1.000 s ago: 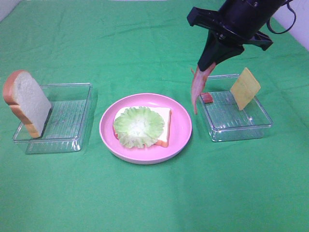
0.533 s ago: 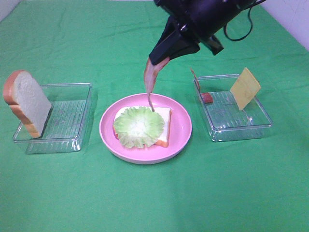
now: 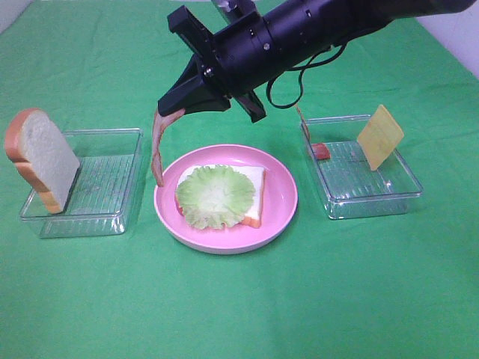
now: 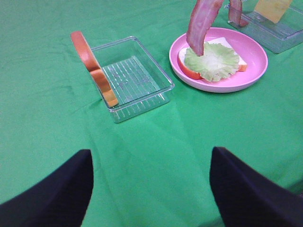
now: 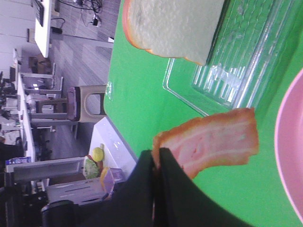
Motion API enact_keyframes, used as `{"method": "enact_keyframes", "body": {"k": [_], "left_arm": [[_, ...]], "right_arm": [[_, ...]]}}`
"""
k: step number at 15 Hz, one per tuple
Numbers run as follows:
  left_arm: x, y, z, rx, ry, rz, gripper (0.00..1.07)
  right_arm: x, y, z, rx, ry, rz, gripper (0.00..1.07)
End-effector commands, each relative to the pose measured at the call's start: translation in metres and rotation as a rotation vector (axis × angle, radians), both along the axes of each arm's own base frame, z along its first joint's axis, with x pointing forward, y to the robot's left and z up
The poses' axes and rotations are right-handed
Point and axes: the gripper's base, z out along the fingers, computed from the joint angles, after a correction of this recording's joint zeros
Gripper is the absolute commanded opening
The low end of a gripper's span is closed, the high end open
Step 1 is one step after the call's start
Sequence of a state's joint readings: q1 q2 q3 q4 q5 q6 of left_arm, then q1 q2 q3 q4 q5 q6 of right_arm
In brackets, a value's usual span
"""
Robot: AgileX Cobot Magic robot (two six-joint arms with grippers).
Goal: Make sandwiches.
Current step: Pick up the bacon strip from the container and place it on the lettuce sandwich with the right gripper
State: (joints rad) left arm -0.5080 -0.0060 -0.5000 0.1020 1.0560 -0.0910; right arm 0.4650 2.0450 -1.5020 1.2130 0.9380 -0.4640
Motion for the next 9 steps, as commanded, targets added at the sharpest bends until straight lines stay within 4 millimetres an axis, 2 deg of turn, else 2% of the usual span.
{"method": "enact_keyframes", "body": {"k": [1,4,9], "left_arm": [[0.0,0.001,0.001,-0.007,-0.016,0.0,0.67],[0.0,0.001,0.001,-0.007,-0.016,0.0,0.67],[0.0,0.001,0.001,-0.007,-0.016,0.0,0.67]], "right_arm": [[0.007,0.008,-0.018,0.073,0.047,-0.029,0.0],[0.012,0.009,-0.034,0.065,0.081,-0.05,0.0],[0.008,-0.005,-0.053,-0.195,0.081,-0.011,0.0]]}}
